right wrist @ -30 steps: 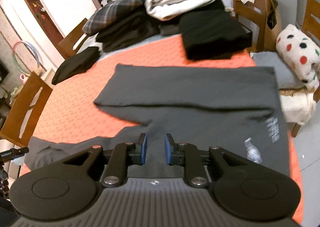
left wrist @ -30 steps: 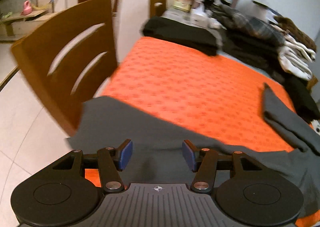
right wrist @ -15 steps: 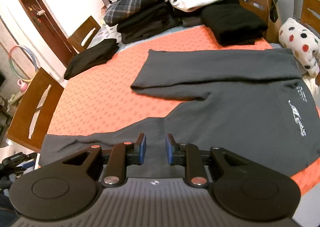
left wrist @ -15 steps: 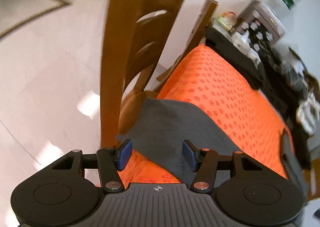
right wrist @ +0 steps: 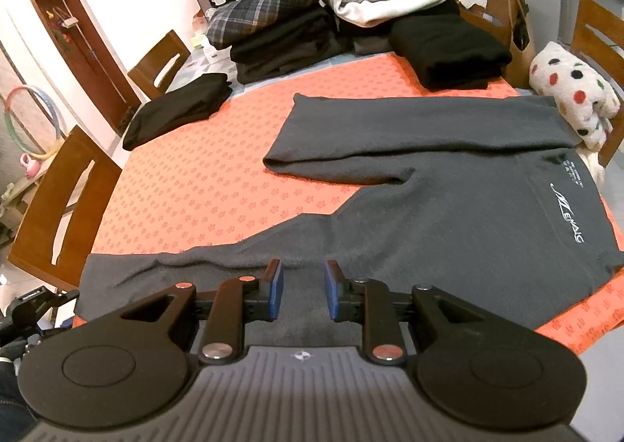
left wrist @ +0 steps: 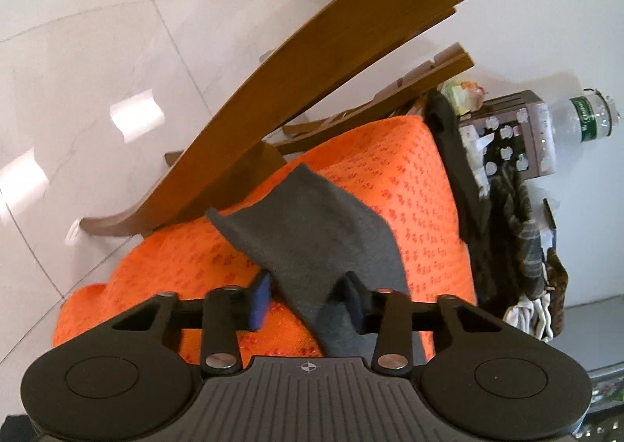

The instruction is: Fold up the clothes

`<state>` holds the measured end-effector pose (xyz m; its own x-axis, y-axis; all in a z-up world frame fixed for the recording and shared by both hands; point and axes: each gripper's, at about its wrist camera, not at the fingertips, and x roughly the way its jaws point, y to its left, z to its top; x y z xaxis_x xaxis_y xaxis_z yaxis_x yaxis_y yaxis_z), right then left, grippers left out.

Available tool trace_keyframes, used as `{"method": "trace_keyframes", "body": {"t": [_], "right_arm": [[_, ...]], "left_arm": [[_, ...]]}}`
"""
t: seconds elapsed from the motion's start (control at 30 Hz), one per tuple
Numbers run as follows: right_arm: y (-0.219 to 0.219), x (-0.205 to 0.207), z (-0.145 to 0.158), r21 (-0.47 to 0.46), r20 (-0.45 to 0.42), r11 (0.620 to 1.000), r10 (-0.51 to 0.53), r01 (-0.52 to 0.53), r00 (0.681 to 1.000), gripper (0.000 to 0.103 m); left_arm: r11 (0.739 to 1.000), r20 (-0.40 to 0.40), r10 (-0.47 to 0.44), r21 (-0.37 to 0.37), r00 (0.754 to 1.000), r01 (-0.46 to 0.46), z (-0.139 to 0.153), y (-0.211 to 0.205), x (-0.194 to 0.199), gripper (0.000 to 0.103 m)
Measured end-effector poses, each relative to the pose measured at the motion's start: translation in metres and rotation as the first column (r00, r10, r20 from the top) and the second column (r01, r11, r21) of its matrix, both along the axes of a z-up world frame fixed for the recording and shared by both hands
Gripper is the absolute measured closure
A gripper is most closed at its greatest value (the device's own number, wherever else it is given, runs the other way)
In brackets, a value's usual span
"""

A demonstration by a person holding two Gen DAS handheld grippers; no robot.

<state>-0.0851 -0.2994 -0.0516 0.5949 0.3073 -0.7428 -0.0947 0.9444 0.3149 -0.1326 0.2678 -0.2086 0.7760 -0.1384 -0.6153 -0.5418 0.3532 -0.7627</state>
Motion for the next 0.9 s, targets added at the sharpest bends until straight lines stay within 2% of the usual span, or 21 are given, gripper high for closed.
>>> {"method": "trace_keyframes", "body": {"t": [0.03,0.13,0.2,0.27,0.33,0.37,0.43,0.47,0.5,0.6,0.73,0.9], "right_arm": [[0.000,-0.001,0.000,-0.001,-0.001,1.000,0.000,0.000,1.000,0.076],[0.001,-0.001,-0.001,-0.007,-0.002,1.000,0.004,-0.004,1.000,0.076],[0.001,-0.001,-0.001,-0.013,-0.002,1.000,0.009,-0.009,1.000,0.076],[0.001,-0.001,-0.001,-0.018,-0.001,1.000,0.014,-0.014,1.000,0.076],[0.001,0.000,-0.001,-0.020,-0.002,1.000,0.016,-0.016,1.000,0.076],[0.000,0.000,-0.001,-0.021,-0.003,1.000,0.017,-0.017,1.000,0.076],[-0.001,0.001,-0.002,-0.021,-0.004,1.000,0.016,-0.016,1.000,0.076],[-0.001,0.001,-0.002,-0.021,-0.004,1.000,0.016,-0.016,1.000,0.076],[-0.002,0.001,-0.002,-0.021,-0.005,1.000,0.016,-0.016,1.000,0.076],[-0.004,0.001,-0.003,-0.017,-0.005,1.000,0.012,-0.012,1.000,0.076],[-0.007,-0.001,-0.006,-0.014,-0.005,1.000,0.003,-0.004,1.000,0.076],[-0.011,-0.005,-0.009,-0.015,-0.003,1.000,-0.005,0.005,1.000,0.076]], "left_arm": [[1.000,-0.004,0.012,0.019,1.000,-0.012,0.003,-0.001,0.000,0.090],[0.996,-0.006,0.039,0.085,0.999,-0.038,0.016,-0.003,-0.002,0.099],[0.984,0.000,0.013,0.179,1.000,-0.013,0.032,-0.008,-0.003,0.099],[0.956,0.019,-0.044,0.290,0.999,0.037,0.052,-0.019,-0.001,0.099],[0.904,0.039,-0.123,0.416,0.992,0.096,0.075,-0.036,0.005,0.099],[0.867,0.050,-0.169,0.482,0.984,0.125,0.086,-0.048,0.009,0.099],[0.775,0.062,-0.265,0.608,0.962,0.174,0.109,-0.071,0.016,0.099],[0.716,0.063,-0.317,0.671,0.946,0.195,0.119,-0.085,0.019,0.099],[0.661,0.064,-0.367,0.720,0.928,0.211,0.128,-0.098,0.022,0.099],[0.558,0.076,-0.523,0.784,0.849,0.273,0.144,-0.133,0.032,0.099],[0.466,0.063,-0.688,0.802,0.723,0.374,0.147,-0.174,0.047,0.099],[0.329,0.000,-0.838,0.797,0.546,0.506,0.135,-0.224,0.063,0.099]]}}
